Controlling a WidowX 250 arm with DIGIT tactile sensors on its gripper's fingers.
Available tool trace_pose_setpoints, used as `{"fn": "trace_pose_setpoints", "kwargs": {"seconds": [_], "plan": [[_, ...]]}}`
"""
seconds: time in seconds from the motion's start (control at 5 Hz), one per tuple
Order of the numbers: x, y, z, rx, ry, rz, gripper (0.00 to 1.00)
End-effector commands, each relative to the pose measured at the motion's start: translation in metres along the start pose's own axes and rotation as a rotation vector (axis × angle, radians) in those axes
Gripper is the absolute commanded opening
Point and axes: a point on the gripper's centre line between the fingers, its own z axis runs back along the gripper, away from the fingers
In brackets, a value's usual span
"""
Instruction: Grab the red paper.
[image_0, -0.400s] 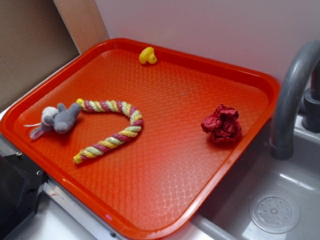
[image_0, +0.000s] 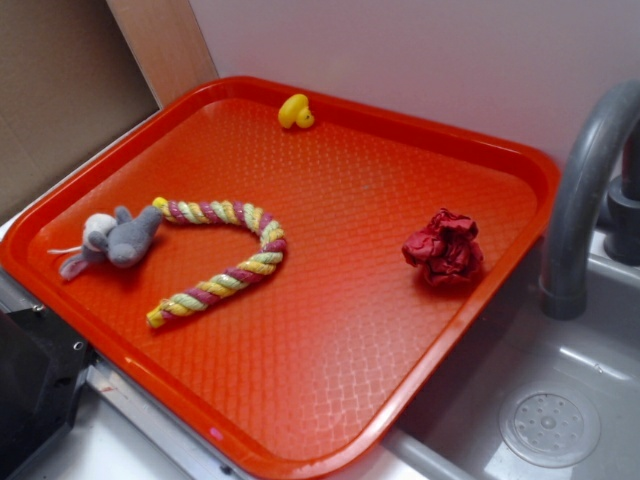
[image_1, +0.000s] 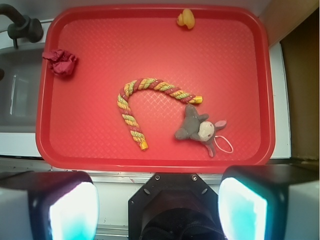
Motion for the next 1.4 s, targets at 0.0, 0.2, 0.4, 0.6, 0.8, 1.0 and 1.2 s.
{"fn": "trace_pose_setpoints", "kwargs": {"seconds": [0.0,0.2,0.4,0.6,0.8,1.0,1.2], "plan": [[0.067,-0.047,-0.028,-0.110,-0.196,-0.489,1.00],[0.103,-0.077,-0.045,-0.205,-0.339,-0.735,1.00],[0.132,-0.103,-0.073,-0.273,-0.312,-0.976,1.00],[0.140,-0.134,-0.101,-0.315,-0.253,-1.223,1.00],[0.135,-0.156,-0.128,-0.379,-0.174,-1.421,1.00],[0.124,-0.171,-0.147,-0.342,-0.110,-1.475,1.00],[0.118,-0.179,-0.166,-0.264,-0.032,-1.491,1.00]]}}
